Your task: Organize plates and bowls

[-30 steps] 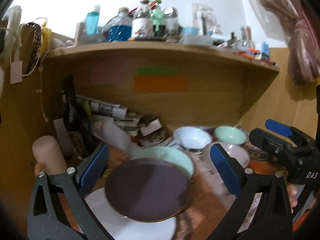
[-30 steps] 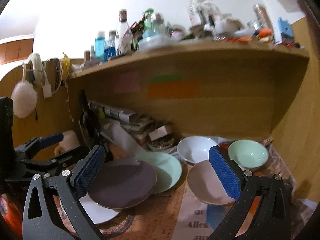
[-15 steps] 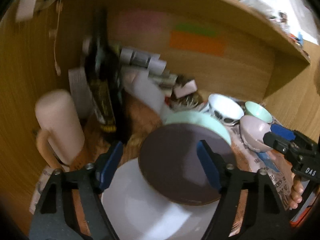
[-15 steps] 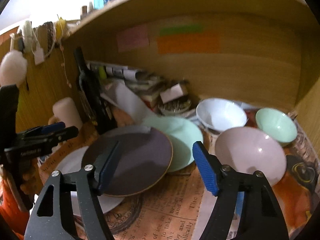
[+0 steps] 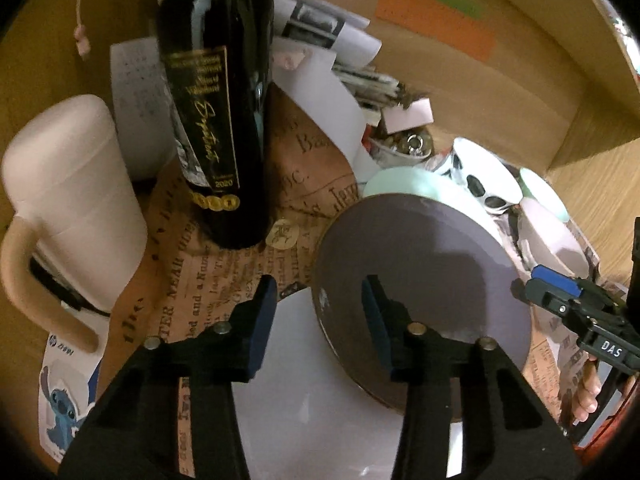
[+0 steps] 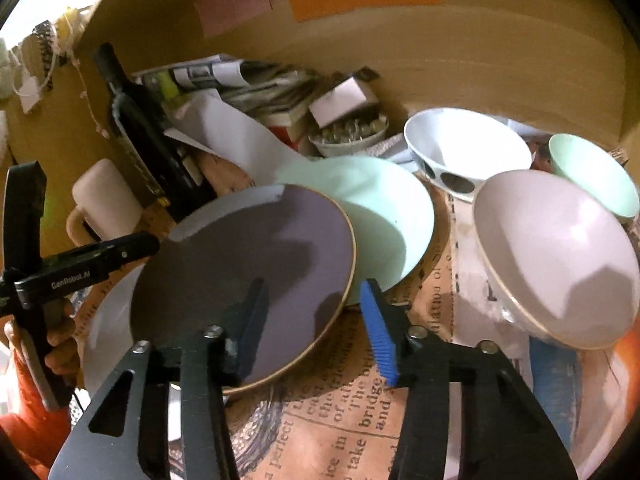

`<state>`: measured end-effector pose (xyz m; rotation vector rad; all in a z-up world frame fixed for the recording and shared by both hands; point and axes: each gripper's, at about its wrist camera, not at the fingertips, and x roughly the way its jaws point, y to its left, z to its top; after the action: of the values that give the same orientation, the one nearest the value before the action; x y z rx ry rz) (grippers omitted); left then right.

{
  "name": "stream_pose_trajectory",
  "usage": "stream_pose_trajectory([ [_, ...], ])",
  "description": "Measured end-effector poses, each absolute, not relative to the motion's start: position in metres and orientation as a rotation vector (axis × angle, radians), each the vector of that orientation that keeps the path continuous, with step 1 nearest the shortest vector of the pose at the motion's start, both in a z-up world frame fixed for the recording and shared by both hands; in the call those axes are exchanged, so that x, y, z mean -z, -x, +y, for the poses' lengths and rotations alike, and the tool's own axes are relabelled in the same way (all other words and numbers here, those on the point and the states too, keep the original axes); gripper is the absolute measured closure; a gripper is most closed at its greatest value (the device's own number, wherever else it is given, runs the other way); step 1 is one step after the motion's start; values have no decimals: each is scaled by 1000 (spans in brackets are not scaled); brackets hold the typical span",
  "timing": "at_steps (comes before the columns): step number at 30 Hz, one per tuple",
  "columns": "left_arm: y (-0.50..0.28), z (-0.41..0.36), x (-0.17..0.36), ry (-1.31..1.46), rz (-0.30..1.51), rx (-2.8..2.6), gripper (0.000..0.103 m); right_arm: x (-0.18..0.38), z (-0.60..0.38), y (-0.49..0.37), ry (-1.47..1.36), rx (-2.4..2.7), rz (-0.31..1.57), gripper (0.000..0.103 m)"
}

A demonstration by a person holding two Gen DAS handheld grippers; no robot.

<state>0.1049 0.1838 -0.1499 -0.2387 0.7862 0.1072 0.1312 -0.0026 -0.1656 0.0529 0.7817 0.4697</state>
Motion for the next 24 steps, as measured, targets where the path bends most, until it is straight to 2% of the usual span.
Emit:
stream_pose_trajectory([
  [6,-119,188,159,250,837,-80,71,171,3,-137,-50,-449,792,65],
  [14,-130,190,165,260,883,-29,79,179,3,-147,-86,-470,847,65],
  [16,-132,189,165,258,892,-19,79,182,3,-149,-103,-480,862,67],
  [18,-133,187,166,259,896,-12,80,184,4,-151,-124,-507,880,73],
  [24,-132,183,165,235,894,-2,80,183,4,-148,-122,-490,861,74],
])
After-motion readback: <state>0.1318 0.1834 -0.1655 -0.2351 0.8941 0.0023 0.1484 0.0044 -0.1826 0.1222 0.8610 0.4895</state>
